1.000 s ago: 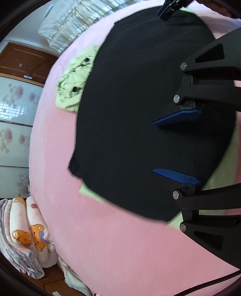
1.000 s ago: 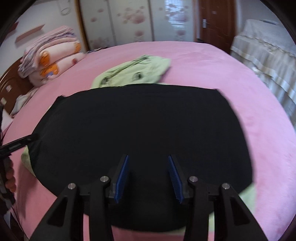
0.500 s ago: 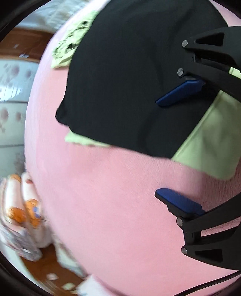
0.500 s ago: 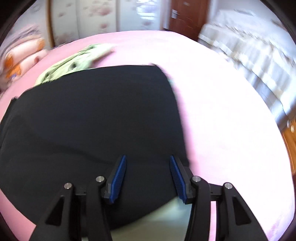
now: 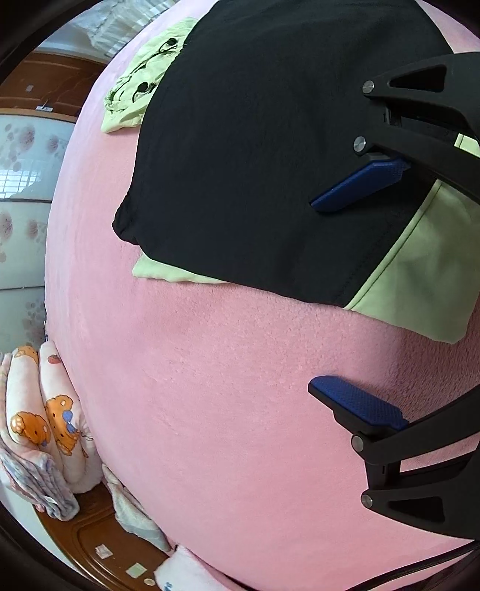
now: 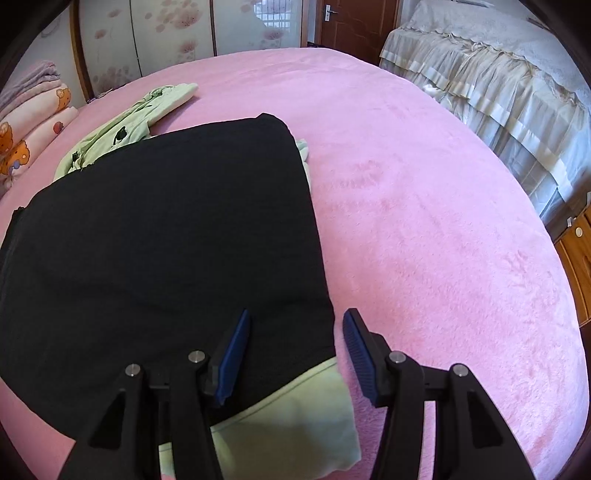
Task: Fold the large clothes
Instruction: 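Fold the green hood over the black bundle with both grippers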
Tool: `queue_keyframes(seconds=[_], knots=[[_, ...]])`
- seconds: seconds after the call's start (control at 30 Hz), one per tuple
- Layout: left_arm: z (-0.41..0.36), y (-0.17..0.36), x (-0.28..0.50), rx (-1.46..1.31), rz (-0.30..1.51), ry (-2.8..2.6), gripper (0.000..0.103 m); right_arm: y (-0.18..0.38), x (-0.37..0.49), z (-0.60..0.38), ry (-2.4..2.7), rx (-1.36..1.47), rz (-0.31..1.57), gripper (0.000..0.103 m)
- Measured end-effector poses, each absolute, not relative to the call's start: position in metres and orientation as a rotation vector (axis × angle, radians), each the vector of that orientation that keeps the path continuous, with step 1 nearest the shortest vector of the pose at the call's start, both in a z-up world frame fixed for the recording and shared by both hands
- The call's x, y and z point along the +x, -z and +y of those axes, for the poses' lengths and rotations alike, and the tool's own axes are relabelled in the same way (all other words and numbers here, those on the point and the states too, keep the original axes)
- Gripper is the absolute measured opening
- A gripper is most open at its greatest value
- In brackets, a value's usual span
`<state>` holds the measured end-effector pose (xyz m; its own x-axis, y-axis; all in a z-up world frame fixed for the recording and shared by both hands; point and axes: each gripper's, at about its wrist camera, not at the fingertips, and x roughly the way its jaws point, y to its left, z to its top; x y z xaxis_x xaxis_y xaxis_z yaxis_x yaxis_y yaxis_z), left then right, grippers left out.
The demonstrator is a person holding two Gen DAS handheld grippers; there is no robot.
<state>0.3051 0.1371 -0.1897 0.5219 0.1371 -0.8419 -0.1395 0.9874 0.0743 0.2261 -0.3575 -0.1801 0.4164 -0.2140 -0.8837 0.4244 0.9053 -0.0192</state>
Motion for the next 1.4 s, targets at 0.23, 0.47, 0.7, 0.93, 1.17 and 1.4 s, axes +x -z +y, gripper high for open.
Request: queue_keyframes(seconds=[0.23, 0.47, 0.7, 0.93, 1.17, 1.4], knots=[[0.132, 0.180, 0.308, 0.054, 1.030, -0.136, 0.090, 0.180, 0.219, -0.355, 0.386, 0.233, 1.104, 0.053], [0.121, 0.160, 0.330, 0.168, 1.083, -0.075, 0.090, 0.175, 0.234, -0.357, 0.341, 0.217, 1.238, 0.053], [0.100, 0.128, 0.381, 0.259, 1.166, 0.017, 0.090, 0.153, 0.271, -0.353, 0.329, 0.136, 1.438, 0.054], [0.063, 0.111, 0.444, 0.303, 1.214, 0.043, 0.090, 0.109, 0.332, -0.345, 0.266, 0.127, 1.423, 0.059], [0.017, 0.107, 0.527, 0.221, 1.221, 0.086, 0.090, 0.101, 0.428, -0.356, 0.215, 0.245, 1.370, 0.059], [-0.027, 0.124, 0.602, 0.225, 1.171, 0.100, 0.090, 0.124, 0.523, -0.382, 0.216, 0.442, 1.250, 0.059]])
